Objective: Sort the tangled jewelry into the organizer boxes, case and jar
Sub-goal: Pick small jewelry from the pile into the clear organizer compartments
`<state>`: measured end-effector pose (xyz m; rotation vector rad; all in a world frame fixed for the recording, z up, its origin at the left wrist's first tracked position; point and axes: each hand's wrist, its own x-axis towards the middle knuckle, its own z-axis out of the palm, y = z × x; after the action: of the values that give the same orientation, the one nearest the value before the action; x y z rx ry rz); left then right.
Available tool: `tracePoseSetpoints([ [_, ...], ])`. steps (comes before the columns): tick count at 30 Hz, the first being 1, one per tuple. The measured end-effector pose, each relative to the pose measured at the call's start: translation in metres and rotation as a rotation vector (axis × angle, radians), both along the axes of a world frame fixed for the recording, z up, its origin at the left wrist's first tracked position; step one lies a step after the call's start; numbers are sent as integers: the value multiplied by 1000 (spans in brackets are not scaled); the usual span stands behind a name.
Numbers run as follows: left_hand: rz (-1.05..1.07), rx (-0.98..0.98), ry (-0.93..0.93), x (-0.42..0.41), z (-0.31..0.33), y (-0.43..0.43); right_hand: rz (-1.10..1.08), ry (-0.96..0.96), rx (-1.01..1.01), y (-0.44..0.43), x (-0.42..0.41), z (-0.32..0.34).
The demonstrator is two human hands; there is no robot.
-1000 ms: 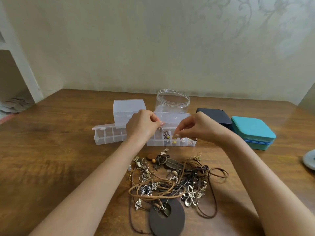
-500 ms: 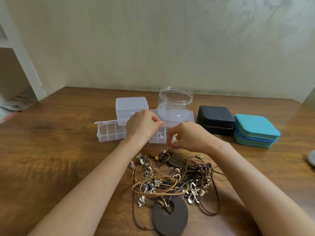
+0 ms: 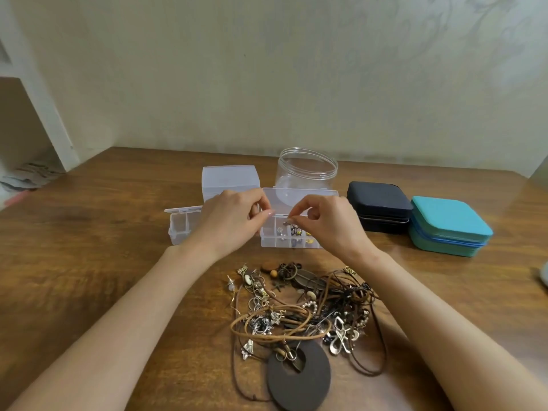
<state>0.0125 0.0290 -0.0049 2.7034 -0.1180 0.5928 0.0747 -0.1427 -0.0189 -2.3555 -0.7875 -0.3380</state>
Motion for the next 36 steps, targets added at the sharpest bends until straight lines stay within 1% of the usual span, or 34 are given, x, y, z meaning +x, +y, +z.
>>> tracePoseSetpoints([
  [3,21,77,127,-3,5,4,-16,-11,4,2,1,-3],
  [6,3,35,263,-4,8,11,-18,-1,7,3,0,-4],
  [9,-62,-30,505,-9,11,17,-4,19,-22,4,-4,-2],
  [12,-148,-12,724,-15,17,22,7,88,-113,-8,-5,17],
  [15,-203,13,805,-16,19,23,15,206,-231,-41,-1,47],
  [18,-216,18,784,-14,16,21,40,355,-321,-76,-2,55],
  [21,-218,29,761,-12,13,19,66,484,-392,-83,-3,43],
  [26,-207,47,750,-10,11,17,107,533,-477,-76,2,31],
  [30,-189,12,718,-9,9,18,123,548,-457,-71,1,27],
  [32,-170,-26,638,-10,10,19,134,549,-445,-69,1,25],
  [36,-124,-80,407,-9,16,21,137,524,-431,-68,1,22],
])
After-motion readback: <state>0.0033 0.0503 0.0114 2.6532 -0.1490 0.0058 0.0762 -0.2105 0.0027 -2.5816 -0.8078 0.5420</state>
